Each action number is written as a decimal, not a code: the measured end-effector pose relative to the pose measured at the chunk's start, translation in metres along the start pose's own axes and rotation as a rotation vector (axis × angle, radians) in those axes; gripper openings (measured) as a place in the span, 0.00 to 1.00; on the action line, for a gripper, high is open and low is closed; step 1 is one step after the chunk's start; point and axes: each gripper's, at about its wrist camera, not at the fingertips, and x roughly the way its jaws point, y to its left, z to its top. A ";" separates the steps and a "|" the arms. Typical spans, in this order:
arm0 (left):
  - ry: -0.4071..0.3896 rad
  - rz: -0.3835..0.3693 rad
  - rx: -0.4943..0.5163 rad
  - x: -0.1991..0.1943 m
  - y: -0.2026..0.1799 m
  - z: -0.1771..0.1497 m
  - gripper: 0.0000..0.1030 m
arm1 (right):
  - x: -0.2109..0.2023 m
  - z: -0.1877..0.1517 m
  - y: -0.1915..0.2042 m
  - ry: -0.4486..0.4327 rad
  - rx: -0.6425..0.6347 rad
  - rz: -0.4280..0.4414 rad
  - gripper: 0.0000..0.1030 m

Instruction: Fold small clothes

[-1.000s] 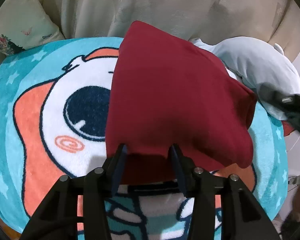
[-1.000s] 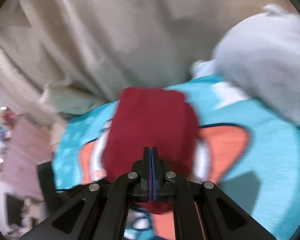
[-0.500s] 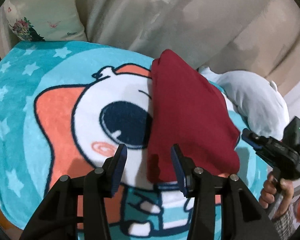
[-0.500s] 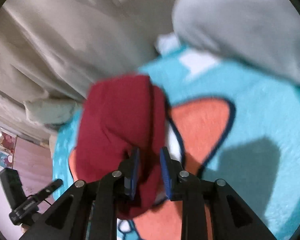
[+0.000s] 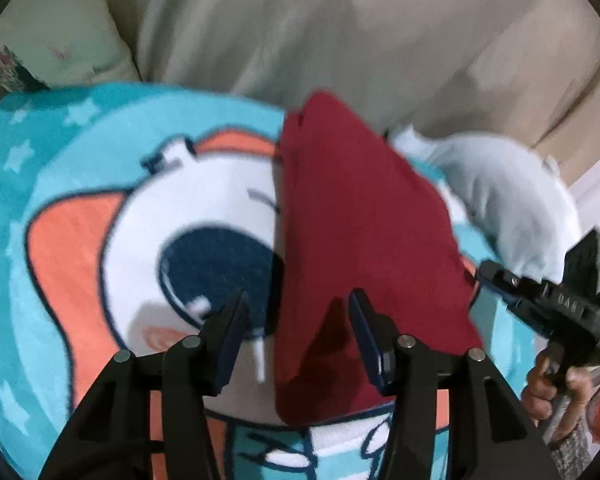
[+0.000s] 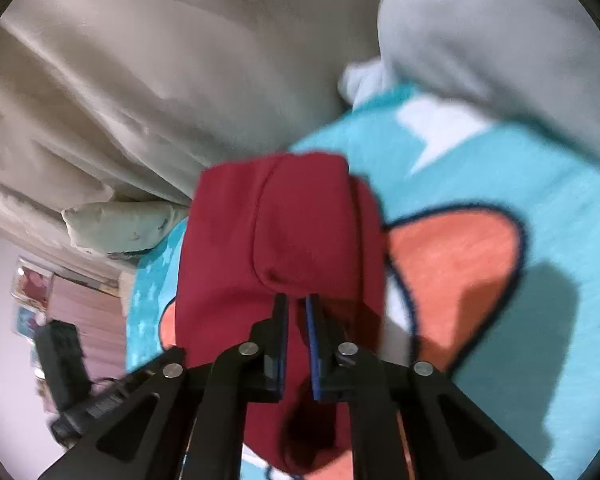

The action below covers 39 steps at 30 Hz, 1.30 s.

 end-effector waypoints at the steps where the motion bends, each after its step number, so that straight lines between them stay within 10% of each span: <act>1: -0.014 -0.005 -0.006 -0.004 0.005 0.006 0.55 | -0.006 0.001 0.000 -0.013 -0.013 -0.017 0.57; 4: -0.018 -0.057 -0.052 0.003 0.026 0.023 0.74 | -0.006 0.009 -0.007 -0.038 -0.018 -0.031 0.70; 15: 0.251 -0.366 -0.120 0.101 0.016 0.037 0.87 | 0.065 0.025 -0.041 0.063 0.178 0.149 0.79; 23: 0.203 -0.404 -0.188 0.073 0.009 0.038 0.51 | 0.057 0.033 -0.014 0.095 0.179 0.211 0.39; 30: 0.083 -0.370 -0.148 0.015 0.020 0.058 0.51 | 0.037 0.043 0.043 0.042 0.083 0.311 0.38; 33: 0.084 -0.239 -0.136 0.014 0.030 0.053 0.59 | 0.048 0.041 0.055 0.058 0.054 0.301 0.38; 37: 0.166 -0.020 -0.135 0.045 0.045 0.037 0.60 | 0.080 0.029 0.043 0.096 0.052 0.109 0.45; 39: 0.152 -0.057 -0.145 0.039 0.051 0.031 0.60 | 0.089 0.023 0.033 0.110 0.033 -0.044 0.60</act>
